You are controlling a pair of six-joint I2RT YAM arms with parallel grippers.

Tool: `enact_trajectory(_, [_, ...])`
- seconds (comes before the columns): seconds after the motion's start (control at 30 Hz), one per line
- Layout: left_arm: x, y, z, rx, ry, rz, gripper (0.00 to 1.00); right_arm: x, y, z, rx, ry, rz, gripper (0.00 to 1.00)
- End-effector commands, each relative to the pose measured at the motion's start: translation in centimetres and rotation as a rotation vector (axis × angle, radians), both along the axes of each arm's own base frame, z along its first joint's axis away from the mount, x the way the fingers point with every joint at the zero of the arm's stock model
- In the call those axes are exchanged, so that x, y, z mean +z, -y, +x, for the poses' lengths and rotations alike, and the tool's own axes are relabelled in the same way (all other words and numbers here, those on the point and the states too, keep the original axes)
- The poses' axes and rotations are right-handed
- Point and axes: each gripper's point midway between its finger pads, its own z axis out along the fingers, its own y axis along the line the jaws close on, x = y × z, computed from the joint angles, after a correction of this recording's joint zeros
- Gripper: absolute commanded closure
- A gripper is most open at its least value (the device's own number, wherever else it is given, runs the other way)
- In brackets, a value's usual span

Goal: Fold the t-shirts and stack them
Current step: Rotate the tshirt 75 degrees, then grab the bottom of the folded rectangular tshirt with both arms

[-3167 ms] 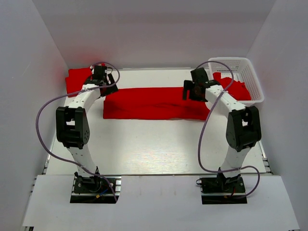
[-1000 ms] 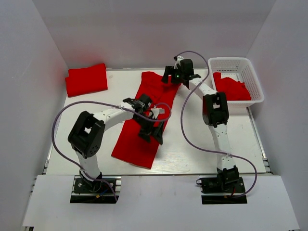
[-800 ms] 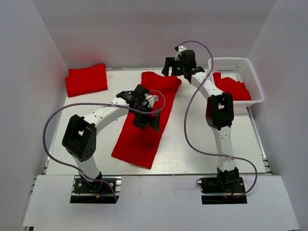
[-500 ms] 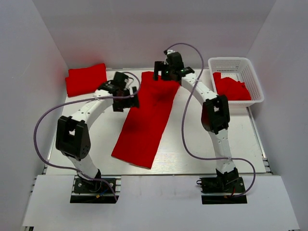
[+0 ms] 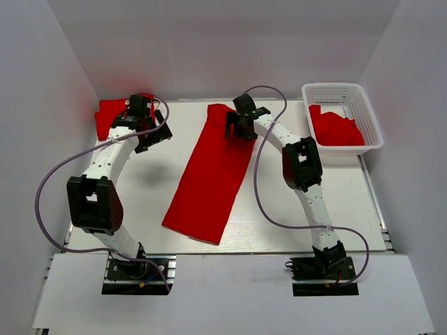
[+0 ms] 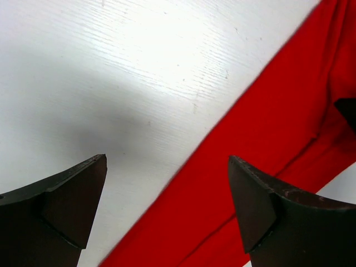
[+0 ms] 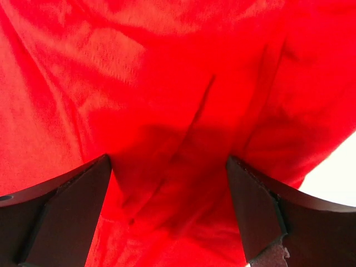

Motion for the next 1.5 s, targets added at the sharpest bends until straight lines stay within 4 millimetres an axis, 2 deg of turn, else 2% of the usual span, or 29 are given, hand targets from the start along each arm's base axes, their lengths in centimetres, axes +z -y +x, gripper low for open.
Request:
enact_trajectory(0.0, [3.5, -1.2, 0.9, 0.042, 0.097, -0.02, 0.0, -3.9, 2.5, 0.6, -0.035, -0.081, -0.048, 0.1])
enact_trajectory(0.07, [3.9, -1.2, 0.4, 0.042, 0.113, -0.022, 0.0, -4.5, 3.3, 1.2, -0.036, -0.082, -0.052, 0.1])
enact_trajectory(0.13, [3.3, -1.5, -0.2, 0.044, 0.109, -0.03, 0.0, -5.6, 4.3, 1.5, -0.04, -0.112, -0.031, 0.1])
enact_trajectory(0.23, [2.0, -0.3, -1.1, -0.001, 0.108, -0.084, 0.0, -6.4, 6.3, 3.4, -0.056, -0.089, -0.015, 0.1])
enact_trajectory(0.27, [0.4, 0.5, -1.6, -0.043, 0.088, -0.115, 0.0, -5.9, 6.6, 5.2, -0.037, -0.023, 0.002, 0.1])
enact_trajectory(0.3, [0.1, 1.0, -1.8, -0.06, 0.092, -0.136, 0.0, -5.5, 7.1, 6.0, -0.027, 0.0, 0.017, 0.1])
enact_trajectory(0.33, [-0.5, 1.3, -2.1, -0.082, 0.082, -0.148, 0.0, -4.8, 6.3, 7.0, 0.024, 0.026, 0.097, 0.1])
enact_trajectory(0.5, [-4.0, 4.0, -3.7, -0.224, -0.018, -0.206, 0.0, -0.3, 6.4, 11.8, 0.121, 0.272, 0.121, 0.1])
enact_trajectory(0.63, [-6.4, 5.2, -5.0, -0.282, -0.108, -0.262, 0.0, 2.5, 7.1, 13.0, 0.198, 0.378, 0.038, 0.1])
enact_trajectory(0.67, [-7.0, 5.7, -5.2, -0.315, -0.109, -0.261, 0.0, 4.5, 7.3, 13.1, 0.197, 0.41, 0.027, 0.1])
enact_trajectory(0.73, [-8.1, 6.2, -6.3, -0.35, -0.134, -0.27, 0.0, 5.5, 7.4, 12.3, 0.21, 0.396, 0.017, 0.1])
enact_trajectory(0.77, [-8.0, 6.6, -6.2, -0.4, -0.117, -0.257, 0.0, 8.2, 8.1, 11.9, 0.189, 0.427, 0.004, 0.1])
enact_trajectory(0.83, [-8.9, 7.1, -7.1, -0.439, -0.15, -0.226, 0.0, 8.6, 7.8, 10.4, 0.18, 0.404, -0.013, 0.1])
enact_trajectory(0.87, [-9.1, 7.2, -7.4, -0.451, -0.16, -0.21, 0.0, 12.0, 7.9, 9.5, 0.172, 0.439, -0.003, 0.1])
enact_trajectory(0.9, [-9.4, 6.9, -7.5, -0.45, -0.168, -0.174, 0.0, 11.9, 7.2, 8.3, 0.184, 0.412, -0.002, 0.1])
enact_trajectory(0.93, [-9.8, 7.4, -8.0, -0.466, -0.179, -0.159, 0.0, 13.5, 7.4, 7.1, 0.178, 0.402, -0.007, 0.1])
enact_trajectory(0.97, [-9.7, 7.4, -8.3, -0.467, -0.173, -0.137, 0.0, 13.1, 7.0, 5.2, 0.176, 0.358, 0.001, 0.1])
enact_trajectory(1.0, [-10.2, 7.4, -9.1, -0.472, -0.189, -0.128, 0.0, 14.3, 7.2, 3.5, 0.166, 0.333, 0.012, 0.1])
enact_trajectory(1.03, [-10.2, 7.7, -9.2, -0.48, -0.182, -0.119, 0.0, 14.4, 7.3, 2.5, 0.139, 0.31, 0.034, 0.1])
enact_trajectory(1.07, [-10.2, 8.0, -9.6, -0.494, -0.179, -0.099, 0.0, 11.6, 6.9, 0.1, 0.149, 0.235, 0.028, 0.1])
enact_trajectory(1.1, [-10.8, 8.1, -10.3, -0.5, -0.197, -0.089, 0.0, 12.8, 7.9, -2.3, 0.084, 0.242, 0.038, 0.1])
enact_trajectory(1.13, [-11.2, 8.5, -10.9, -0.515, -0.209, -0.069, 0.0, 9.4, 9.0, -5.8, 0.067, 0.17, -0.006, 0.1])
enact_trajectory(1.17, [-11.2, 8.8, -11.1, -0.527, -0.21, -0.067, 0.0, 9.4, 8.6, -5.9, 0.052, 0.178, -0.017, 0.1])
enact_trajectory(1.2, [-11.3, 9.1, -11.4, -0.529, -0.205, -0.063, 0.0, 10.2, 9.5, -8.5, -0.006, 0.171, 0.008, 0.1])
enact_trajectory(1.23, [-11.2, 9.6, -11.3, -0.544, -0.193, -0.063, 0.0, 7.9, 10.4, -10.8, -0.02, 0.111, -0.023, 0.1])
enact_trajectory(1.27, [-11.6, 10.1, -12.2, -0.559, -0.199, -0.054, 0.0, 8.9, 10.0, -12.4, -0.017, 0.13, -0.021, 0.1])
enact_trajectory(1.3, [-11.5, 10.6, -12.2, -0.575, -0.19, -0.053, 0.0, 6.7, 11.0, -15.5, -0.031, 0.062, -0.035, 0.1])
enact_trajectory(1.4, [-12.0, 10.9, -13.0, -0.581, -0.189, -0.005, 0.0, 4.8, 10.9, -20.9, -0.037, -0.05, -0.029, 0.1])
enact_trajectory(1.47, [-12.3, 11.2, -13.5, -0.595, -0.193, 0.027, 0.0, 4.4, 9.9, -23.3, -0.016, -0.1, 0.005, 0.1])
